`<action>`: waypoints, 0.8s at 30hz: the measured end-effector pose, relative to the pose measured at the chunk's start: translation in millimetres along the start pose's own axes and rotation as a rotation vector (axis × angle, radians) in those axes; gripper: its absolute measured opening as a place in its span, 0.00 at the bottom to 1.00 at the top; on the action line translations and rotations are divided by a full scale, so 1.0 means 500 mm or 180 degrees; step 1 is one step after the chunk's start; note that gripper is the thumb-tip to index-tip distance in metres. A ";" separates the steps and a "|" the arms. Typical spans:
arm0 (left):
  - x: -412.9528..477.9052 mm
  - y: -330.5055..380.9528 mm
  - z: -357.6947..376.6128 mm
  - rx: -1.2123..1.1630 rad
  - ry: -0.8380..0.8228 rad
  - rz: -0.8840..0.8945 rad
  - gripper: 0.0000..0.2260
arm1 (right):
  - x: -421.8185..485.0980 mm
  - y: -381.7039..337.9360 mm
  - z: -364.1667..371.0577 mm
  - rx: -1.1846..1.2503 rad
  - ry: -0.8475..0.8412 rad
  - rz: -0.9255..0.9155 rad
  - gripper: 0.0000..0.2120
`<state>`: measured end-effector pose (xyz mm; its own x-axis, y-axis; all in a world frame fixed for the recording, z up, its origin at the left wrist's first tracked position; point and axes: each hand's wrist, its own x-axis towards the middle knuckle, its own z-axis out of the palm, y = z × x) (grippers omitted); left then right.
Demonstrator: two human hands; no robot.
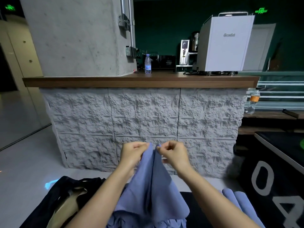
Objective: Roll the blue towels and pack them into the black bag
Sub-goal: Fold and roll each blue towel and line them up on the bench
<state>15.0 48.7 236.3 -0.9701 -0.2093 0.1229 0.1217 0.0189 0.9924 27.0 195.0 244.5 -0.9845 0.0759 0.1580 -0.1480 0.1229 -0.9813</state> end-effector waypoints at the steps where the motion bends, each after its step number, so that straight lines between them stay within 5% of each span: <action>1: -0.005 0.000 0.017 0.0097 -0.0026 0.0073 0.03 | -0.004 -0.001 0.008 -0.0026 0.0038 -0.0048 0.07; 5: -0.022 0.003 0.040 0.0172 -0.0097 0.0278 0.05 | -0.016 0.002 0.007 0.0096 0.0115 -0.0175 0.07; 9: -0.032 0.012 0.031 0.0047 -0.0581 0.0417 0.01 | -0.028 -0.004 -0.021 0.0433 -0.0442 -0.0195 0.06; 11: -0.028 0.016 0.024 -0.0069 -0.0659 0.0413 0.03 | -0.012 -0.001 -0.057 0.0000 -0.0344 -0.0591 0.06; 13: -0.022 0.022 0.018 -0.0129 -0.0850 0.0362 0.03 | 0.018 0.016 -0.106 -0.1092 -0.0421 -0.1057 0.23; 16: -0.011 0.030 0.005 -0.0092 -0.1172 0.0323 0.03 | 0.051 0.047 -0.154 -0.1776 -0.1442 -0.0662 0.40; 19: 0.017 0.026 -0.025 0.0138 -0.1087 0.0240 0.04 | 0.063 0.057 -0.178 -0.1699 -0.1779 -0.0388 0.17; 21: 0.039 0.022 -0.042 0.0321 -0.0823 0.0195 0.05 | 0.073 0.043 -0.192 -0.1654 -0.1510 -0.0573 0.21; 24: 0.050 0.028 -0.038 0.0048 -0.0480 0.0374 0.06 | 0.078 0.003 -0.197 -0.1505 -0.0921 -0.1127 0.14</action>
<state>-3.9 25.3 252.9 -0.9700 -0.0558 0.2367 0.2341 0.0496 0.9710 -2.2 295.6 260.0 -0.8791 -0.3101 0.3620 -0.4755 0.5181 -0.7110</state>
